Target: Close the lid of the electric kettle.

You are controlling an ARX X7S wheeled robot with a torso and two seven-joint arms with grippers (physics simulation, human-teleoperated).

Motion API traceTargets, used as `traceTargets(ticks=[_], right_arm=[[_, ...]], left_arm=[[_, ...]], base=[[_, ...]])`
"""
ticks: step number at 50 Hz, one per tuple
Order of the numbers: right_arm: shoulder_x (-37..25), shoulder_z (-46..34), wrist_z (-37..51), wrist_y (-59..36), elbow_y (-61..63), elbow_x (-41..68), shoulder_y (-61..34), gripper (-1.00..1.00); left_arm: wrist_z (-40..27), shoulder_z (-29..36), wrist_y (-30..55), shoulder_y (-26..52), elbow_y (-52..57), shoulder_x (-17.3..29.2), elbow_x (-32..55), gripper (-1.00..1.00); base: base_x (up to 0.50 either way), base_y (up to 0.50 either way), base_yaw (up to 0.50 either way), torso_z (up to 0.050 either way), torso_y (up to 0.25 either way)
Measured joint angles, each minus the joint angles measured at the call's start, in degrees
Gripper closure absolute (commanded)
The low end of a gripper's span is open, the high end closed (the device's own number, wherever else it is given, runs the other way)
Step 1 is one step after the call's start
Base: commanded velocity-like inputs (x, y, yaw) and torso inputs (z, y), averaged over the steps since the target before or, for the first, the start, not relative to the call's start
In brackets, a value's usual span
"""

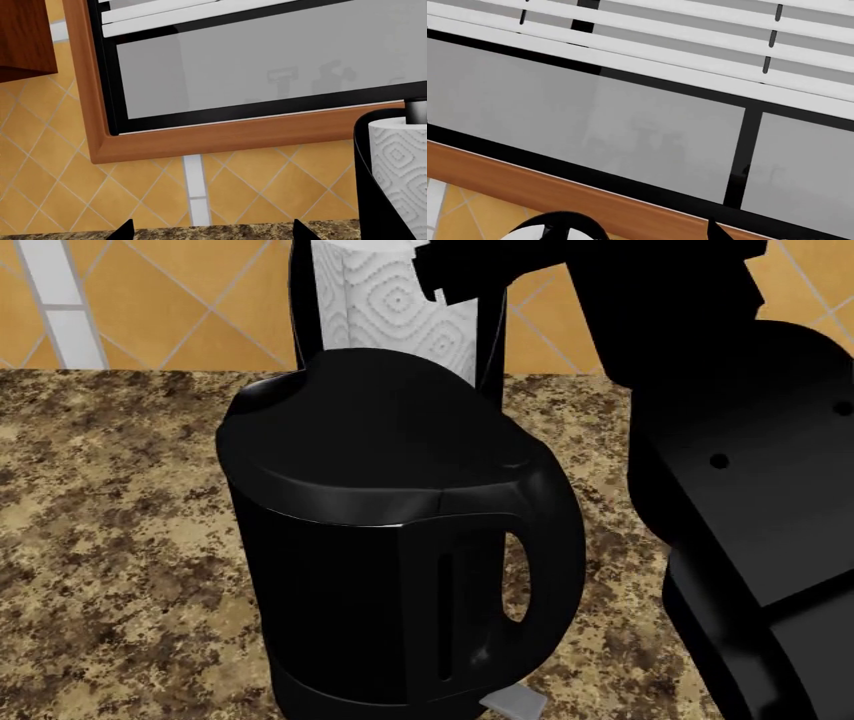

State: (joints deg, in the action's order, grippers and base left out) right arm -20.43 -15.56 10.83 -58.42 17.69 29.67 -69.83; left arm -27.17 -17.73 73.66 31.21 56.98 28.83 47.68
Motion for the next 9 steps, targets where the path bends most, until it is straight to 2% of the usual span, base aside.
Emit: traceTargets(ticks=[9], right_arm=[[-0.7, 1.5, 0.9, -1.5, 2.3, 0.8, -1.5, -1.00]], left_arm=[[-0.3, 0.3, -0.7, 0.2, -0.7, 0.8, 0.6, -1.00]], base=[[0.00, 0.00, 0.00, 0.000, 0.000]])
